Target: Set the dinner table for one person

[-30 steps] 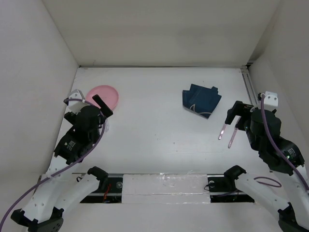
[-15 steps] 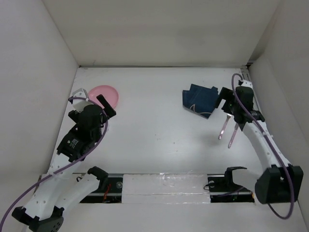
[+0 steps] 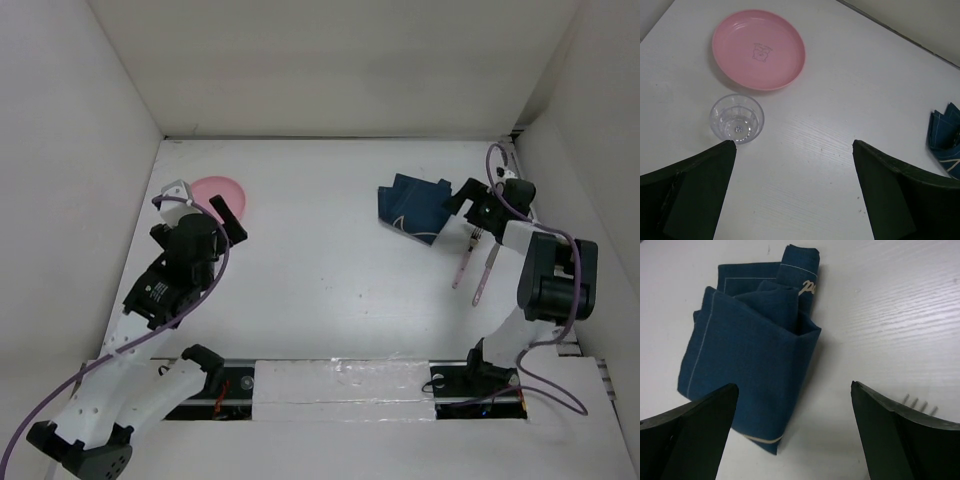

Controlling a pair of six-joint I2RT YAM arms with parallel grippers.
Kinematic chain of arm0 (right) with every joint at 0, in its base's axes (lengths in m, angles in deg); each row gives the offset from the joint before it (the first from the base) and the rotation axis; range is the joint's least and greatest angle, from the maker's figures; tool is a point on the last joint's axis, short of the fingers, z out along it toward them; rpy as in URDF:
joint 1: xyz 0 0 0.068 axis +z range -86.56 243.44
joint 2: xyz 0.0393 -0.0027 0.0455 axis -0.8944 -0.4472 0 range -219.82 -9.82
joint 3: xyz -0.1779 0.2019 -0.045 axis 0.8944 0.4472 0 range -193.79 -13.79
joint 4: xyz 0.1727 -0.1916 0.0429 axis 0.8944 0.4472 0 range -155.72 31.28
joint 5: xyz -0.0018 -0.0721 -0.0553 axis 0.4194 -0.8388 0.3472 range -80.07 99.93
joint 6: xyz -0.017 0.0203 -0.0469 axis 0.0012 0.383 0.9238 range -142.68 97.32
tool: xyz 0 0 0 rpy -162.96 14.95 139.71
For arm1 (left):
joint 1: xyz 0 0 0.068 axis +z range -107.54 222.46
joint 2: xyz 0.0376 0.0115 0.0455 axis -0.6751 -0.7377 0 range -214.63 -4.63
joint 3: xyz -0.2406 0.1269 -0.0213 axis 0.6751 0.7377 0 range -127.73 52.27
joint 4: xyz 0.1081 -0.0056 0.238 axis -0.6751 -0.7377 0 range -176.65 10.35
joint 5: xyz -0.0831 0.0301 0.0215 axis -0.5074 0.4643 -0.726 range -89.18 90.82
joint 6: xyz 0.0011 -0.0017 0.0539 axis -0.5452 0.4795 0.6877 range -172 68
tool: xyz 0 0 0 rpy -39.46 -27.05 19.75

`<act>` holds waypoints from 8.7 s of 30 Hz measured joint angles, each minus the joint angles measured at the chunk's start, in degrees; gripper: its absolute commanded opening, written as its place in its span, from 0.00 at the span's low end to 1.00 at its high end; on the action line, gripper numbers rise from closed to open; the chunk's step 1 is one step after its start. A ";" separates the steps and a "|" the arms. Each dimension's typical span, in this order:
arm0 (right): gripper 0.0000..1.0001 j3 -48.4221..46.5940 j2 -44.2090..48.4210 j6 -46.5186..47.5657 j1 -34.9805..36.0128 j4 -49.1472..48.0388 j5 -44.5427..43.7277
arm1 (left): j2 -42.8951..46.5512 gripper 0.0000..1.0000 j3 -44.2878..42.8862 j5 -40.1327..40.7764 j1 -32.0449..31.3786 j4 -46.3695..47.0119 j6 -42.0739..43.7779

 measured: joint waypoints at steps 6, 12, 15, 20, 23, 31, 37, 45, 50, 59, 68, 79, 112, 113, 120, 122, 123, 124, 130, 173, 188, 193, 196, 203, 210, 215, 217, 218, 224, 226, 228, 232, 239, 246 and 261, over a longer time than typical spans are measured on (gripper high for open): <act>0.93 -2.93 -10.86 -0.13 -0.37 -5.97 7.54 | -0.68 1.00 0.00 -1.44 0.00 0.66 0.70; 0.39 -8.79 -17.27 -1.66 -0.35 -10.62 14.36 | -2.14 1.00 0.00 -2.80 0.00 1.40 1.33; 0.03 -9.35 -17.66 -3.15 -0.35 -13.31 16.33 | -2.78 1.00 0.00 -3.21 0.00 1.49 1.46; 0.00 -9.86 -17.66 -5.03 1.09 -15.80 16.81 | -3.06 1.00 0.02 -3.72 0.00 1.64 1.55; 0.00 -10.75 -17.40 -7.19 3.69 -17.42 15.15 | -3.54 1.00 0.02 -3.82 0.00 1.66 1.55; 0.00 -14.08 -10.03 -7.80 16.31 -19.91 3.96 | -4.39 1.00 0.02 -3.89 0.00 1.68 1.60; 0.54 -10.25 0.46 -0.20 29.97 -24.65 -2.36 | -4.52 1.00 0.02 -3.89 0.00 1.68 1.62; 0.97 10.27 10.75 8.74 41.72 -31.23 -0.33 | -4.94 1.00 0.02 -4.00 0.00 1.73 1.75; 1.00 17.97 18.43 8.02 45.24 -29.53 -3.43 | -5.11 1.00 0.02 -4.09 0.00 1.75 1.95; 1.00 -17.27 3.21 1.31 56.11 0.52 -32.70 | -6.10 1.00 0.04 -3.56 0.00 1.79 1.90; 1.00 -43.06 -21.27 -7.37 56.65 29.35 -46.71 | -5.38 1.00 0.04 -2.23 0.00 1.38 1.20; 0.93 -45.62 -27.41 -8.17 59.43 40.68 -51.67 | -5.11 1.00 0.04 -2.49 0.00 1.36 1.11; 0.90 7.30 28.48 -25.33 37.40 33.94 -52.83 | -4.48 1.00 0.07 -4.44 0.00 1.44 1.27; 0.90 7.17 28.83 -25.24 37.16 33.48 -52.92 | -4.48 1.00 0.07 -4.48 0.00 1.44 1.27; 0.91 1.77 22.73 -24.50 37.18 33.90 -56.02 | -4.48 1.00 0.07 -4.61 0.00 1.44 1.27; 0.90 1.79 22.21 -24.04 37.18 33.92 -56.24 | -4.48 1.00 0.07 -4.61 0.00 1.44 1.27; 0.88 1.99 22.36 -23.50 37.40 33.83 -56.28 | -4.48 1.00 0.07 -4.61 0.00 1.44 1.27; 0.88 2.36 22.91 -22.64 38.18 33.11 -56.17 | -4.48 1.00 0.07 -4.61 0.00 1.44 1.27; 0.83 3.76 25.27 -13.60 44.54 23.69 -49.20 | -4.50 1.00 0.07 -4.61 0.00 1.44 1.27; 0.00 -20.11 -16.24 -7.37 47.54 24.98 -52.87 | -4.87 1.00 0.07 -4.92 0.00 1.44 1.51; 0.00 -19.26 -4.26 -6.54 48.30 24.35 -39.30 | -4.87 1.00 0.07 -4.90 0.00 1.46 1.51; 0.00 -19.52 -4.48 -6.58 49.40 22.36 -25.18 | -4.87 1.00 0.07 -4.92 0.00 1.42 1.49; 0.00 -19.63 -4.63 -6.84 48.78 17.99 -13.33 | -4.85 1.00 0.07 -7.08 0.02 1.42 1.33; 0.00 -11.89 1.53 -8.79 37.48 9.18 2.01 | -8.00 1.00 0.11 -24.35 0.02 8.57 -1.62; 0.00 -0.70 12.70 -13.57 24.83 4.17 1.57 | -21.73 1.00 6.80 -41.92 -0.09 27.26 -6.38; 0.00 5.75 18.64 -15.93 19.61 3.10 -4.31 | -37.48 0.97 8.02 -51.76 -0.13 38.10 -9.16; 0.00 6.93 19.91 -16.37 18.78 3.45 -7.43 | -43.80 0.94 7.34 -54.29 -0.52 41.07 -9.99; 0.00 7.37 20.37 -16.48 18.47 3.48 -8.74 | -46.80 0.94 6.36 -55.12 -0.76 41.35 -10.40; 0.00 8.41 20.98 -16.52 15.30 4.35 -11.74 | -57.29 0.94 -3.06 -50.75 -5.46 36.83 -10.71; 0.00 8.44 20.98 -16.48 14.32 4.46 -11.85 | -57.59 0.94 -4.85 -47.74 -6.93 34.77 -10.71; 0.00 8.44 21.11 -16.48 13.55 4.55 -11.87 | -57.57 0.93 -5.77 -44.59 -8.02 32.81 -10.73; 0.00 8.44 21.51 -16.46 12.41 4.81 -11.85 | -57.83 0.87 -5.86 -39.91 -8.20 29.35 -10.75; 0.00 8.44 21.53 -16.41 10.16 5.18 -11.74 | -62.73 0.66 -8.94 -35.93 -8.00 27.71 -10.60; 0.00 8.44 21.55 -16.39 9.86 5.27 -11.28 | -68.06 0.03 -14.58 -32.85 -10.27 27.08 -9.92; 0.00 8.44 19.74 -16.41 8.28 6.36 -12.87 | -66.97 0.00 -15.10 -22.80 -7.45 21.51 -11.78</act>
